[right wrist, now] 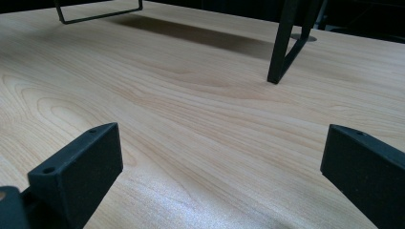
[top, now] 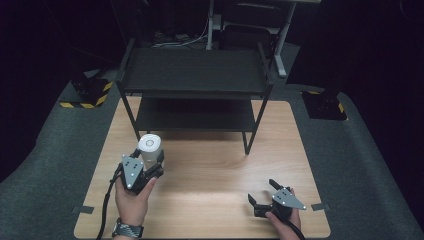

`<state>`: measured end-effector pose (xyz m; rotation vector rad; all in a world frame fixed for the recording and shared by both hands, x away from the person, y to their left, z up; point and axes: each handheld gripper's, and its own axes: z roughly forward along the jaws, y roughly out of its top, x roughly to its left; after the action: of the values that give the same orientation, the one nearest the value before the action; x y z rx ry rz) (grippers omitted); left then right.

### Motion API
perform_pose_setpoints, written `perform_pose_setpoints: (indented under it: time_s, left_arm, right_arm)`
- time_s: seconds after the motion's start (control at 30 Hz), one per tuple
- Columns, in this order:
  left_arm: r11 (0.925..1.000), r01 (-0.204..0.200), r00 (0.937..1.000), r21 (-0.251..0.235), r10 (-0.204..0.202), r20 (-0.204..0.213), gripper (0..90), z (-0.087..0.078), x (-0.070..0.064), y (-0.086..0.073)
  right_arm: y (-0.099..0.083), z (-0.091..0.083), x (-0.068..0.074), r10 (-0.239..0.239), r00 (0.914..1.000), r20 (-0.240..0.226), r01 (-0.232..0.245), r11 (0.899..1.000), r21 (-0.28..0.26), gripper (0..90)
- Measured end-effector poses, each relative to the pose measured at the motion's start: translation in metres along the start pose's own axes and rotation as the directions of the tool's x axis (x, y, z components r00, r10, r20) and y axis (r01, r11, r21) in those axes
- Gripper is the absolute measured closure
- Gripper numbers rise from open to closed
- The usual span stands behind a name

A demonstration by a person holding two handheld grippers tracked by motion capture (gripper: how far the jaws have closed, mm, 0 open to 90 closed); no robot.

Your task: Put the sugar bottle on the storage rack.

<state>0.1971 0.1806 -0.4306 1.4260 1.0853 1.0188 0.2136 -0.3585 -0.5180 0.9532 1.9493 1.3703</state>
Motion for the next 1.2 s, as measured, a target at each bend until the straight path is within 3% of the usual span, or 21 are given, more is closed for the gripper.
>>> perform_pose_setpoints:
  time_s: [0.23, 0.57, 0.8, 1.2]
  left_arm:
    - [0.9995, 0.012, 0.9989, -0.028, -0.011, 0.045, 30.1, 0.02, -0.015, 0.021]
    - [0.9979, -0.008, 0.9973, -0.064, 0.013, 0.073, 30.1, 0.053, -0.034, 0.052]
    - [0.9975, -0.002, 0.9977, -0.071, 0.007, 0.067, 30.1, 0.074, -0.04, 0.064]
    - [0.9984, 0.017, 0.9998, -0.055, -0.017, 0.012, 30.2, 0.116, -0.043, 0.071]
  right_arm:
    - [0.0, 0.0, 0.0, -0.007, 1.0, -0.005, 0.007, 1.0, -0.001, 0.3]
    - [-0.001, 0.0, -0.001, -0.01, 0.9999, -0.011, 0.01, 1.0, -0.004, 0.3]
    - [-0.001, 0.0, -0.002, -0.012, 0.9998, -0.016, 0.012, 1.0, -0.005, 0.3]
    - [-0.002, 0.0, -0.002, -0.014, 0.9997, -0.02, 0.014, 1.0, -0.009, 0.3]
